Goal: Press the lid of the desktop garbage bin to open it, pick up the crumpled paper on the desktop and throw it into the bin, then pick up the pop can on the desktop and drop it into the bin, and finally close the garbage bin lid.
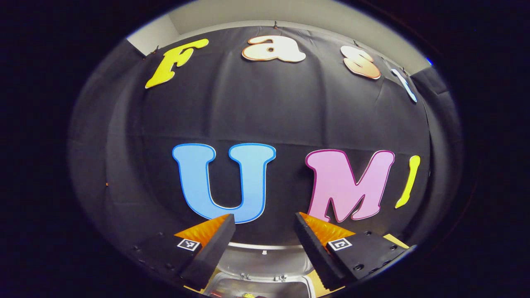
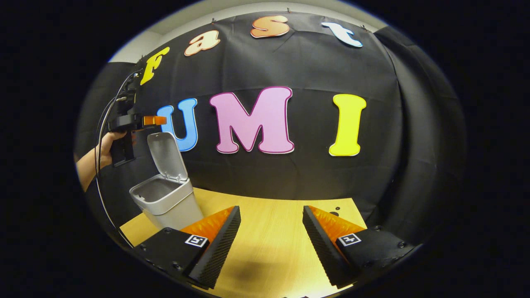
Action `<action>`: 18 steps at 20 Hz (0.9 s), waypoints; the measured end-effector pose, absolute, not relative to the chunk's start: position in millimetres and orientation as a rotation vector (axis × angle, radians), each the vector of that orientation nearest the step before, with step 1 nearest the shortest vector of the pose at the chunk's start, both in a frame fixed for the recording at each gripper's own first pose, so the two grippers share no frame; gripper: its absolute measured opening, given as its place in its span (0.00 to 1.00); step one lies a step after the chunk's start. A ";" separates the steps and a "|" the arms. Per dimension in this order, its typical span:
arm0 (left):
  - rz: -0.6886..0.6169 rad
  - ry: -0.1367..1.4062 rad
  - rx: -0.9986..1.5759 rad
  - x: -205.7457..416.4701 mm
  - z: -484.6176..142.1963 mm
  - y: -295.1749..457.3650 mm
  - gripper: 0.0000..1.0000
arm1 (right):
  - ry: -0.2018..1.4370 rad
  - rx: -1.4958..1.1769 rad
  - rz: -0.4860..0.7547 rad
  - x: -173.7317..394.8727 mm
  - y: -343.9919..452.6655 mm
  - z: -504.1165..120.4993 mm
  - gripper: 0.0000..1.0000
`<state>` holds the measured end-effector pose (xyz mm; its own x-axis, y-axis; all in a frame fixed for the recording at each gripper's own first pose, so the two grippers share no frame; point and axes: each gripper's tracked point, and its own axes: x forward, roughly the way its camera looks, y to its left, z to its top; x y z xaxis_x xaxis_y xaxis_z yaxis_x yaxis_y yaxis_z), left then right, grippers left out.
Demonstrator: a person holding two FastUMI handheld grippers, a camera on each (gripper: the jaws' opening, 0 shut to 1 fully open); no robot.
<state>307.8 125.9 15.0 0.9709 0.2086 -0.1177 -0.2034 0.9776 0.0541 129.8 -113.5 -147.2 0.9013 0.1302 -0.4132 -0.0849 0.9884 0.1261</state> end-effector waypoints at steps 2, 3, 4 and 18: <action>0.189 0.165 0.038 316.6 1.7 124.3 0.96 | 0.454 0.106 0.089 129.6 -119.9 -153.5 0.97; 0.197 0.190 0.033 317.6 -5.8 127.1 0.96 | 0.456 0.110 0.078 130.6 -122.8 -154.7 0.98; 0.194 0.217 0.018 315.5 -13.5 125.8 0.95 | 0.457 0.118 0.074 131.5 -123.4 -154.8 0.97; 0.193 0.316 0.037 187.5 -66.7 108.7 0.95 | 0.428 0.134 0.057 112.5 -95.8 -128.3 0.98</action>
<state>187.5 108.7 -66.7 0.9324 0.1940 -0.3048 -0.1826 0.9810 0.0658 112.5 -95.8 -128.3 0.9082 0.0828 -0.4102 -0.0265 0.9896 0.1412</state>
